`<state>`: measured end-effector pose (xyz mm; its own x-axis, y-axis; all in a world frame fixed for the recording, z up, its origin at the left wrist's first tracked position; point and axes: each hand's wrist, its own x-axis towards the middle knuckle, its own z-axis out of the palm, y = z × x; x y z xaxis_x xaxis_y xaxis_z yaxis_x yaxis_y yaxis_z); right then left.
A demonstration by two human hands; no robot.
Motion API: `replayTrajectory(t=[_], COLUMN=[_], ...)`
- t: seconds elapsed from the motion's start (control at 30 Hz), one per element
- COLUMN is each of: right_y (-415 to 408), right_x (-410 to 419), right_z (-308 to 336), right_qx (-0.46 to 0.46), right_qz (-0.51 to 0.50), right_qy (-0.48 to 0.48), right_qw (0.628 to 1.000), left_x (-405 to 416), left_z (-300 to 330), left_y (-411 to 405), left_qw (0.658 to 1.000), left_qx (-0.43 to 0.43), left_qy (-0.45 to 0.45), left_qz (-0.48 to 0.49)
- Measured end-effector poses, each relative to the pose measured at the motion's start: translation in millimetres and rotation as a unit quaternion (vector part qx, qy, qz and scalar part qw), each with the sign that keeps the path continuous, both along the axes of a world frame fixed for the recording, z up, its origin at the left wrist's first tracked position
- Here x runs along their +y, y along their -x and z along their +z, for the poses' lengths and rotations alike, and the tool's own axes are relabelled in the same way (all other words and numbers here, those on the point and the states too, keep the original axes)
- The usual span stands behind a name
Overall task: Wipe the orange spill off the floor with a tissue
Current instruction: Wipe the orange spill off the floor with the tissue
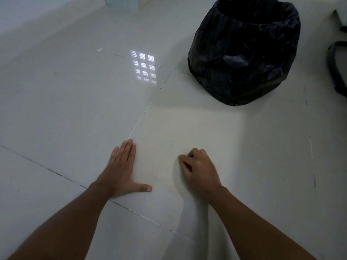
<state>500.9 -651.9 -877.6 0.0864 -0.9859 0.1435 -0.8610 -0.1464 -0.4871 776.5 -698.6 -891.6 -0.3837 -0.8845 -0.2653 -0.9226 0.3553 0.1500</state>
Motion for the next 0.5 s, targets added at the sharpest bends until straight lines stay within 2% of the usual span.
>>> replayTrajectory(t=[0.17,0.27,0.33,0.4,0.5], right_y=[-54,-47,-26,7,63], right_x=[-5,14,33,53,74], right_z=[4,3,1,-5,-11], right_qx=[0.036,0.045,0.038,0.017,0.007], right_qz=[0.192,0.277,0.296,0.243,0.029], right_qy=[0.005,0.022,0.033,0.051,0.074], right_qw=[0.981,0.959,0.954,0.969,0.997], left_x=[-1,-1,-1,0,1], left_z=[0,1,4,7,10], left_y=[-3,-2,-1,0,2], left_qw=[1.0,1.0,1.0,1.0,1.0], left_qx=[-0.008,-0.005,0.001,0.012,0.019], left_qy=[-0.011,-0.014,-0.015,-0.02,-0.024], left_qz=[-0.012,-0.01,-0.008,-0.003,0.005])
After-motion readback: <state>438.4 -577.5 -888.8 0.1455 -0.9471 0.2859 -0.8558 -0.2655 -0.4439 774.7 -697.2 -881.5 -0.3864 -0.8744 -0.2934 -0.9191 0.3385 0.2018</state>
